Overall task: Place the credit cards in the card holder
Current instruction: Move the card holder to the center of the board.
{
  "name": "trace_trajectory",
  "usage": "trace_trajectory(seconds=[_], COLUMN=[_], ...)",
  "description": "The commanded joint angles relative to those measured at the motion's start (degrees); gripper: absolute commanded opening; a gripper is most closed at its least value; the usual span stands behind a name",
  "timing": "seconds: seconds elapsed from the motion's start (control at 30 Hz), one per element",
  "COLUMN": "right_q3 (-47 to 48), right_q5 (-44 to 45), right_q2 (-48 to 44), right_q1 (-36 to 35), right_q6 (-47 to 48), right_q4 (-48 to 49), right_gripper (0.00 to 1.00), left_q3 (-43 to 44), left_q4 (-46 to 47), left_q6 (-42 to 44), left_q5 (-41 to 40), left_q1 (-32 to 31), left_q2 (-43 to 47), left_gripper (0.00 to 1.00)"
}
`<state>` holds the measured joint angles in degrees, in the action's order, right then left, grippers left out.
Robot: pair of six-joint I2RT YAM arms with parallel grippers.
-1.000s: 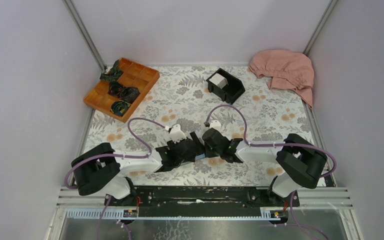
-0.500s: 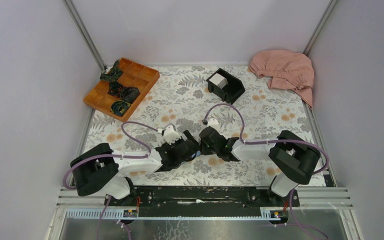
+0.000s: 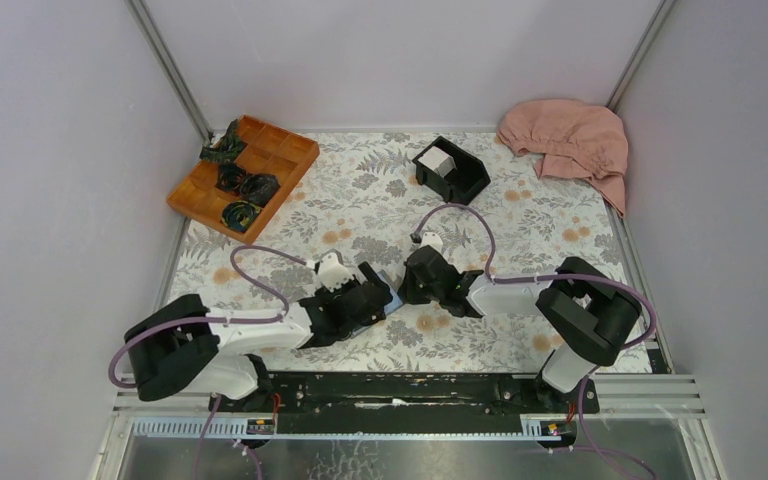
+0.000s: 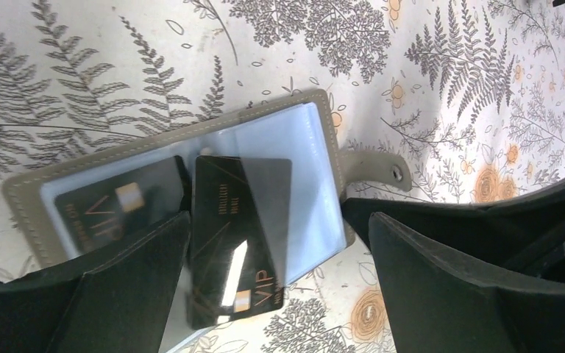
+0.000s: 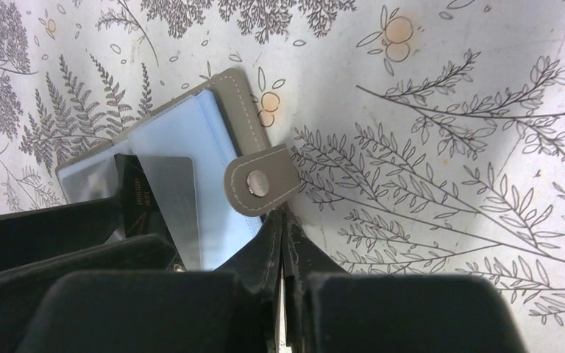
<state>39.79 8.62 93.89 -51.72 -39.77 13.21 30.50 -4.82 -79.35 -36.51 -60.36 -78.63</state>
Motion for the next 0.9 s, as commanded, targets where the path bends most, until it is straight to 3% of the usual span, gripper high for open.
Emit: trace_trajectory(seconds=[0.0,0.27,0.57,0.87], right_q3=[-3.4,-3.0,-2.7,-2.3], right_q5=[5.2,4.5,4.2,4.2], right_q2=[3.2,3.7,4.1,4.2], right_q1=[3.9,4.4,4.4,4.4], right_q6=[3.0,3.1,3.5,3.7], right_q4=[-10.1,-9.5,-9.2,-9.3], right_gripper=[0.01,0.01,0.01,0.00], left_q3=[-4.0,-4.5,-7.4,-5.4], left_q4=[-10.0,-9.5,2.3,2.7], left_q6=[4.5,5.7,11.4,11.7], left_q5=[-2.2,-0.7,7.3,10.0], left_q1=[0.3,0.2,-0.5,-3.3], left_q2=[2.2,3.8,5.9,5.3], left_gripper=[1.00,1.00,1.00,0.99])
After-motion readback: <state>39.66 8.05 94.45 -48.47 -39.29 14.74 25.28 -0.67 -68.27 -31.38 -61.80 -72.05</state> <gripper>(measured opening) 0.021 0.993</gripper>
